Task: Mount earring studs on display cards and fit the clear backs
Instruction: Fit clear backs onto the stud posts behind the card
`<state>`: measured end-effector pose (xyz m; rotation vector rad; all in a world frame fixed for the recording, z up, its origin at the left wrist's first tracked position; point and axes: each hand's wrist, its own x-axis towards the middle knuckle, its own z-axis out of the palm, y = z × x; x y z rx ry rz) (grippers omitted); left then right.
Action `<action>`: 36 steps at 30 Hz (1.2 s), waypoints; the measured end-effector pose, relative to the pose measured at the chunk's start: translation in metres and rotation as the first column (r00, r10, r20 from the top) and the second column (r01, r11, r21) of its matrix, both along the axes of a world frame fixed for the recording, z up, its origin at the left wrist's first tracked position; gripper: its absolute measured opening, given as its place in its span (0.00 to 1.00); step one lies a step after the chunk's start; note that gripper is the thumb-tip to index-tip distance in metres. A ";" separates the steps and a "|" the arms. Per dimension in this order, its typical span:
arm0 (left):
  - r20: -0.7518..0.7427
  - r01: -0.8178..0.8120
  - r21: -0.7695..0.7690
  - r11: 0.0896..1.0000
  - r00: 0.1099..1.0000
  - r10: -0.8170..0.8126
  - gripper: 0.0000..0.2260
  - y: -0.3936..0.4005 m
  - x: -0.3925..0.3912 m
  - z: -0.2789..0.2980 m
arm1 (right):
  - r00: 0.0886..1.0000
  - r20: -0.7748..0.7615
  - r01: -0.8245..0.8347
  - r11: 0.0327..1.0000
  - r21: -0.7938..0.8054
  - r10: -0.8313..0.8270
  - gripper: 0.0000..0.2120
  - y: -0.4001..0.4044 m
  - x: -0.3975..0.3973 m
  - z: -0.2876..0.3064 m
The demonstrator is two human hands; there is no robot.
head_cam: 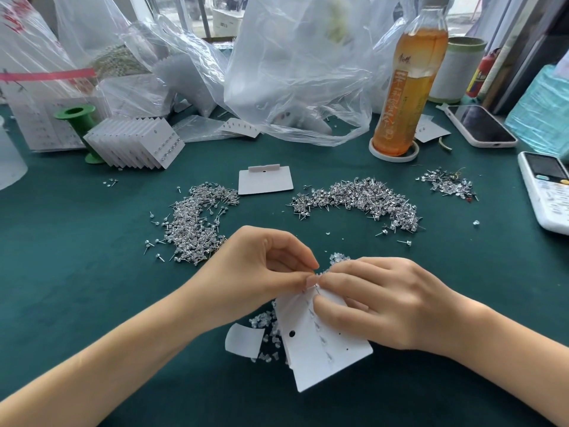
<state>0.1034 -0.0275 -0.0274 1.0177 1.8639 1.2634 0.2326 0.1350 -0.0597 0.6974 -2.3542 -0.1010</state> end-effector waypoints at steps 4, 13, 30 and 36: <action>0.007 0.002 0.008 1.000 1.000 -0.002 0.05 0.001 0.000 0.000 | 1.000 -0.012 -0.006 1.000 0.002 0.006 0.11 0.000 0.001 0.000; 0.005 0.034 0.008 0.999 0.999 -0.034 0.05 0.001 -0.001 -0.001 | 1.000 -0.014 -0.013 1.000 0.012 0.013 0.11 0.000 0.001 -0.001; 0.036 -0.003 0.017 1.000 0.999 0.003 0.06 0.003 -0.001 0.001 | 0.999 -0.037 0.020 1.000 -0.019 -0.021 0.09 0.000 0.002 0.002; 0.055 -0.029 0.024 0.999 0.998 0.028 0.06 0.003 0.000 0.002 | 0.998 -0.065 0.021 1.000 -0.019 -0.022 0.14 0.001 0.000 0.000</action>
